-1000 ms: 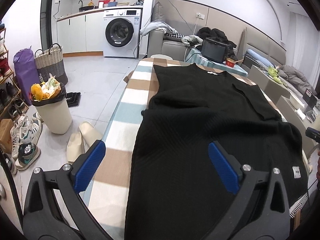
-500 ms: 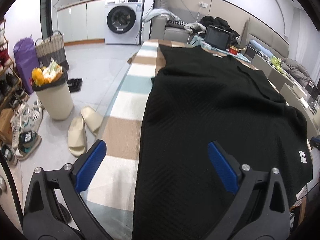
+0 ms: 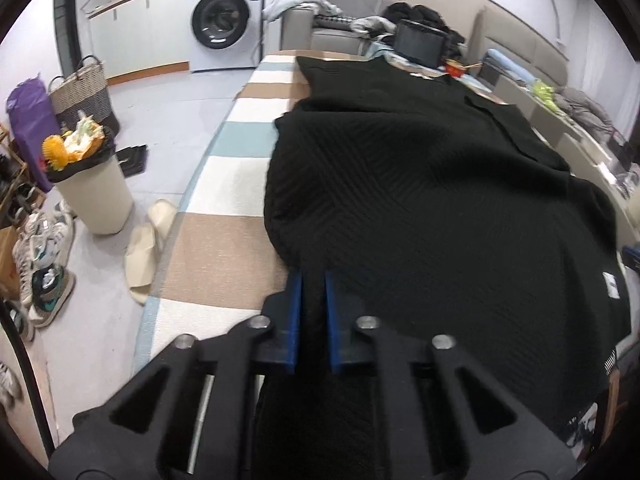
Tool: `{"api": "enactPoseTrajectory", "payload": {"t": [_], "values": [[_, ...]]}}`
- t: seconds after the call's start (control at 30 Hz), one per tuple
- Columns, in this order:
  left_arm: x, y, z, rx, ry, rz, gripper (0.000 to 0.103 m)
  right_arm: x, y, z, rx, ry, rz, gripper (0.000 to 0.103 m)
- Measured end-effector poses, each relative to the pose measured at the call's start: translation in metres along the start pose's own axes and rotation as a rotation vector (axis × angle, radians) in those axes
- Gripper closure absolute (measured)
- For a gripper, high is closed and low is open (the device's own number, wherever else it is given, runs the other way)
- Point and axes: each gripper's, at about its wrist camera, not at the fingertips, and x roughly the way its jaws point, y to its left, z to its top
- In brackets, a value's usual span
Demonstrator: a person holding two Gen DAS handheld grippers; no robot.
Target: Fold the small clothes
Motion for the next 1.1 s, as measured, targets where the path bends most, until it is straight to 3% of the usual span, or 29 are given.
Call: {"api": "enactPoseTrajectory", "payload": {"t": [0.23, 0.33, 0.37, 0.4, 0.47, 0.57, 0.73, 0.87, 1.0, 1.03, 1.1], "values": [[-0.018, 0.005, -0.002, -0.003, -0.054, -0.008, 0.096, 0.008, -0.003, -0.004, -0.037, 0.025, -0.041, 0.037], [-0.03, 0.006, -0.005, -0.008, -0.075, -0.023, 0.096, 0.011, -0.003, -0.004, -0.06, 0.025, -0.083, 0.072], [-0.034, 0.007, -0.005, -0.009, -0.082, -0.025, 0.097, 0.012, -0.003, -0.005, -0.066, 0.028, -0.084, 0.091], [-0.035, 0.008, -0.005, -0.01, -0.085, -0.022, 0.097, 0.011, -0.003, -0.005, -0.068, 0.031, -0.079, 0.097], [-0.041, 0.009, -0.007, -0.014, -0.09, -0.026, 0.097, 0.005, -0.006, -0.004, -0.054, 0.018, -0.048, 0.099], [-0.046, 0.01, -0.009, -0.018, -0.099, -0.025, 0.097, -0.021, -0.015, 0.0, 0.014, -0.073, 0.059, 0.1], [-0.053, 0.013, -0.011, -0.026, -0.106, -0.026, 0.097, -0.05, -0.047, 0.005, 0.23, -0.194, 0.202, 0.101], [-0.05, 0.014, -0.018, -0.027, -0.082, -0.028, 0.097, -0.038, -0.048, 0.005, 0.202, -0.152, 0.111, 0.1], [-0.043, 0.011, -0.021, -0.008, -0.059, -0.008, 0.096, -0.018, -0.044, 0.0, 0.167, -0.082, 0.076, 0.098], [-0.04, 0.009, -0.021, -0.003, -0.057, 0.003, 0.094, -0.016, -0.043, 0.0, 0.156, -0.072, 0.069, 0.097], [-0.037, 0.008, -0.022, 0.0, -0.042, 0.043, 0.079, -0.013, -0.041, -0.001, 0.133, -0.055, 0.069, 0.082]]}}
